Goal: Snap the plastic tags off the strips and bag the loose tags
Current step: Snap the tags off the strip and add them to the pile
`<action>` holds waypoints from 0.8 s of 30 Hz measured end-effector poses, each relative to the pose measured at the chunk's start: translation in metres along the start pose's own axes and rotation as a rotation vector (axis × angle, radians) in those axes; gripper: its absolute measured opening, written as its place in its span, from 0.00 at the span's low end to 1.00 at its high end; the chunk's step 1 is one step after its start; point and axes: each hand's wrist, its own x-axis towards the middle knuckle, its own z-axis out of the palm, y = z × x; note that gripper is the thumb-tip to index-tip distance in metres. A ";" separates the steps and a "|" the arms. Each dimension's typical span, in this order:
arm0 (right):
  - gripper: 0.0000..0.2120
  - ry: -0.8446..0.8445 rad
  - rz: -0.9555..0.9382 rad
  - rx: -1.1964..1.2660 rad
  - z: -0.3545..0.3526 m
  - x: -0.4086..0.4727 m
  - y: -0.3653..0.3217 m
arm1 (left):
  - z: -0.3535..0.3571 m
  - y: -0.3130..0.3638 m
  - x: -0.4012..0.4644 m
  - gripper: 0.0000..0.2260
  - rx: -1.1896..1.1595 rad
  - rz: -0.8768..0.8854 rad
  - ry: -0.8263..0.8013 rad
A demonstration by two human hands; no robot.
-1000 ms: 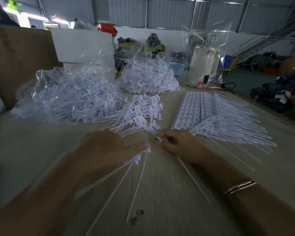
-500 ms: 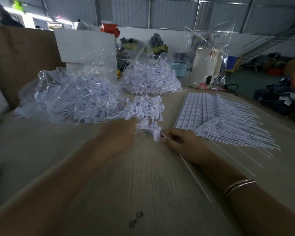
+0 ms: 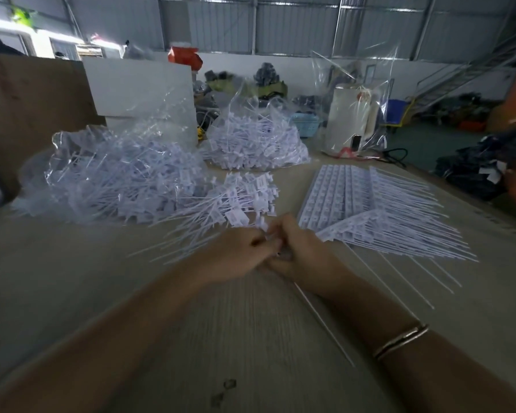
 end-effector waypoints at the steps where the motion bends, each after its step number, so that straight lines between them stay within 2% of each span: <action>1: 0.21 -0.013 -0.017 -0.020 0.001 0.000 -0.003 | 0.005 -0.002 -0.005 0.12 -0.092 -0.006 -0.026; 3: 0.23 -0.029 -0.035 -0.026 0.002 -0.001 -0.009 | 0.008 -0.005 -0.014 0.07 -0.264 -0.015 -0.018; 6: 0.26 -0.041 -0.046 -0.123 0.001 -0.003 -0.012 | 0.000 -0.006 -0.024 0.06 -0.391 0.012 0.003; 9: 0.25 -0.059 -0.035 -0.244 -0.004 -0.003 -0.012 | -0.009 -0.011 -0.031 0.07 -0.385 0.062 0.072; 12: 0.20 -0.054 0.002 -0.311 -0.013 -0.004 -0.015 | -0.021 -0.028 -0.037 0.06 -0.410 0.058 0.123; 17: 0.16 0.028 -0.081 -0.551 -0.006 -0.005 -0.031 | -0.021 -0.048 -0.038 0.03 -0.401 0.015 0.068; 19: 0.17 -0.005 -0.062 -0.558 0.001 -0.005 -0.036 | -0.018 -0.051 -0.039 0.04 -0.400 0.043 0.061; 24: 0.15 -0.192 -0.006 -0.388 0.010 -0.007 -0.029 | -0.015 -0.057 -0.041 0.03 -0.377 0.113 0.016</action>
